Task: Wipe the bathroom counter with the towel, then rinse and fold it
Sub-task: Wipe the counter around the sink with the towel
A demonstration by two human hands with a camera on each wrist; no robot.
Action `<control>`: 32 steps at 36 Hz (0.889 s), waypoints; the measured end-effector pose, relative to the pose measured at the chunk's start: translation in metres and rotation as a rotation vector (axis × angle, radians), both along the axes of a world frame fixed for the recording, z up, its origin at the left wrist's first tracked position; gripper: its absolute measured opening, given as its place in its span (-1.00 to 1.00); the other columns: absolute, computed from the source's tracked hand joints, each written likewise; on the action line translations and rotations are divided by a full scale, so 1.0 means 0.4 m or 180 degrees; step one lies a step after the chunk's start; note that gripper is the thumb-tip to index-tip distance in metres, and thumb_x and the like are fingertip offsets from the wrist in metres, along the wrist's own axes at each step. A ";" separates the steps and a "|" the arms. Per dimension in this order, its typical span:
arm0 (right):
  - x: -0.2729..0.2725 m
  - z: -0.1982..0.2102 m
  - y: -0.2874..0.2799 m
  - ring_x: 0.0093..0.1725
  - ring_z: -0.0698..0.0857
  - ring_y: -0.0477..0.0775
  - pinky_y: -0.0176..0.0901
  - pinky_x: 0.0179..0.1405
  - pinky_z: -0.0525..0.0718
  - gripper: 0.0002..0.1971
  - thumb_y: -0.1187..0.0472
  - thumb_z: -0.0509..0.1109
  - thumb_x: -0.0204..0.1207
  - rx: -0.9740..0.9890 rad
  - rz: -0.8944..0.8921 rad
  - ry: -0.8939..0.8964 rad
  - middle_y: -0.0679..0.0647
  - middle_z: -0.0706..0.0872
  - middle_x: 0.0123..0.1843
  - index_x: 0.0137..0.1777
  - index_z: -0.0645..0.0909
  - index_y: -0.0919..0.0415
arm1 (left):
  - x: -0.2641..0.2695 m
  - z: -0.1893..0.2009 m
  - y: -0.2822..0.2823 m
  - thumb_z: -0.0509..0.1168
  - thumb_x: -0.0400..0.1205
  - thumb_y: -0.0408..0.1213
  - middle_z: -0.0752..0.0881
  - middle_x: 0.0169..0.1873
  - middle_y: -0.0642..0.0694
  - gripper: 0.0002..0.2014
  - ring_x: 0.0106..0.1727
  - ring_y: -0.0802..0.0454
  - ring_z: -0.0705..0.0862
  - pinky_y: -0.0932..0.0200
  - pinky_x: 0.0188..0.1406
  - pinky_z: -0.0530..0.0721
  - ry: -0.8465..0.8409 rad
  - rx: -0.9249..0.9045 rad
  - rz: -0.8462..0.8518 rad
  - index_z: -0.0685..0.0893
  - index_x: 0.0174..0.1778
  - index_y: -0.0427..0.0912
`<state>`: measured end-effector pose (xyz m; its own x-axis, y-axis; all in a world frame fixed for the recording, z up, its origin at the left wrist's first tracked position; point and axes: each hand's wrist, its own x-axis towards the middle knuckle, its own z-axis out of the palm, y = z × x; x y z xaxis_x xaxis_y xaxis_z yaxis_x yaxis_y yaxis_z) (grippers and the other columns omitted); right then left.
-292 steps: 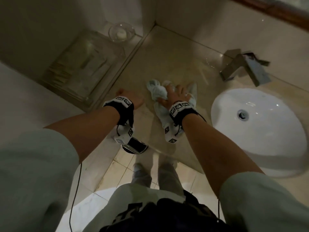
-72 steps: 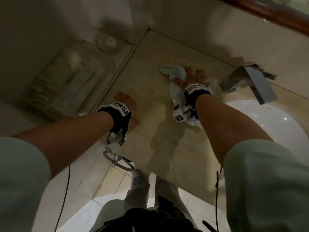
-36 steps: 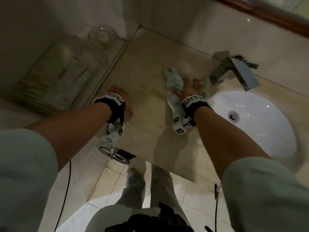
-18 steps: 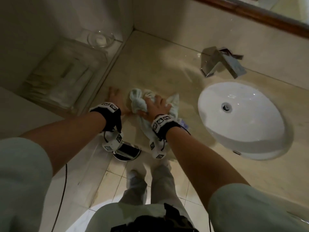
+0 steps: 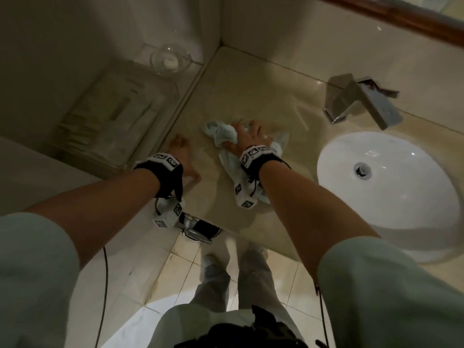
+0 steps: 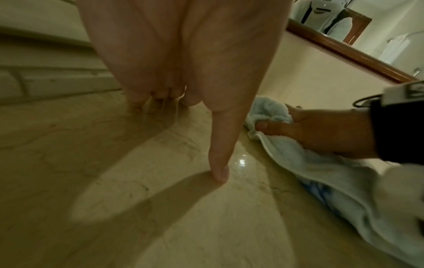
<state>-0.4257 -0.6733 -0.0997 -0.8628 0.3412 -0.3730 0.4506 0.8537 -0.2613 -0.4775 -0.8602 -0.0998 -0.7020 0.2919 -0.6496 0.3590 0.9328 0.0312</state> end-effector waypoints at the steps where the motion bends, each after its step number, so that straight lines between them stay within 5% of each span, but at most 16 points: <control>1: -0.013 0.004 0.010 0.56 0.19 0.33 0.42 0.42 0.23 -0.29 -0.34 0.28 0.44 -0.0009 -0.0040 0.0036 0.20 0.19 0.55 0.55 0.21 -0.15 | 0.001 -0.003 0.002 0.56 0.32 0.10 -0.25 0.64 -0.27 0.30 0.68 -0.22 -0.18 -0.04 0.68 0.00 -0.0004 -0.0015 -0.0003 -0.27 0.64 -0.31; 5: -0.096 0.014 0.047 0.46 0.31 0.34 0.35 0.33 0.31 -0.32 -0.34 0.25 0.43 0.0093 -0.0119 0.0233 0.22 0.32 0.45 0.52 0.26 -0.12 | -0.014 -0.011 0.012 0.57 0.28 0.15 -0.27 0.64 -0.29 0.35 0.67 -0.27 -0.19 -0.08 0.67 0.02 -0.0075 -0.0184 -0.0017 -0.29 0.63 -0.32; 12: -0.215 -0.016 0.113 0.54 0.12 0.37 0.49 0.40 0.17 -0.25 -0.43 0.12 0.46 0.0056 -0.0166 0.0060 0.19 0.11 0.57 0.59 0.05 -0.17 | -0.012 0.000 0.026 0.59 0.30 0.06 -0.21 0.65 -0.32 0.31 0.67 -0.27 -0.10 0.00 0.65 0.15 -0.0111 -0.0204 0.0114 -0.23 0.64 -0.36; 17: -0.278 -0.017 0.153 0.58 0.10 0.38 0.52 0.42 0.16 -0.21 -0.44 0.15 0.44 0.0150 -0.0197 -0.0026 0.19 0.08 0.62 0.61 0.07 -0.15 | 0.001 0.000 0.028 0.57 0.35 0.04 -0.28 0.63 -0.34 0.28 0.67 -0.27 -0.20 0.02 0.68 0.01 -0.0052 -0.0139 0.0065 -0.28 0.63 -0.36; 23: -0.361 -0.010 0.180 0.66 -0.12 0.41 0.49 0.54 -0.04 -0.13 -0.43 0.08 0.51 0.0130 -0.0113 -0.0240 0.22 -0.18 0.71 0.69 -0.17 -0.06 | -0.009 -0.004 0.028 0.57 0.35 0.02 -0.32 0.62 -0.33 0.30 0.67 -0.26 -0.23 0.02 0.68 0.02 -0.0129 0.0034 0.0281 -0.32 0.62 -0.37; 29: -0.357 -0.016 0.160 0.66 -0.21 0.40 0.44 0.58 -0.11 -0.10 -0.47 -0.03 0.51 0.0221 0.0069 -0.0417 0.24 -0.25 0.70 0.69 -0.24 0.00 | -0.013 -0.016 0.028 0.50 0.46 -0.13 0.09 0.62 -0.31 -0.04 0.61 -0.27 0.19 -0.08 0.58 0.30 -0.0045 0.0138 0.0670 0.07 0.63 -0.35; 32: -0.343 -0.013 0.138 0.66 -0.03 0.43 0.47 0.55 0.05 -0.24 -0.34 0.00 0.60 0.0551 0.0442 -0.0729 0.25 -0.05 0.71 0.68 -0.05 0.03 | -0.007 -0.009 0.028 0.62 0.29 -0.22 0.19 0.56 -0.33 -0.01 0.53 -0.28 0.33 -0.08 0.48 0.38 0.0175 0.0096 0.0734 0.22 0.56 -0.33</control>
<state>-0.5630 -0.6181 -0.1050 -0.8059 0.3014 -0.5097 0.3568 0.9341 -0.0119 -0.4801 -0.8490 -0.1034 -0.7865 0.1385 -0.6018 0.1384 0.9893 0.0467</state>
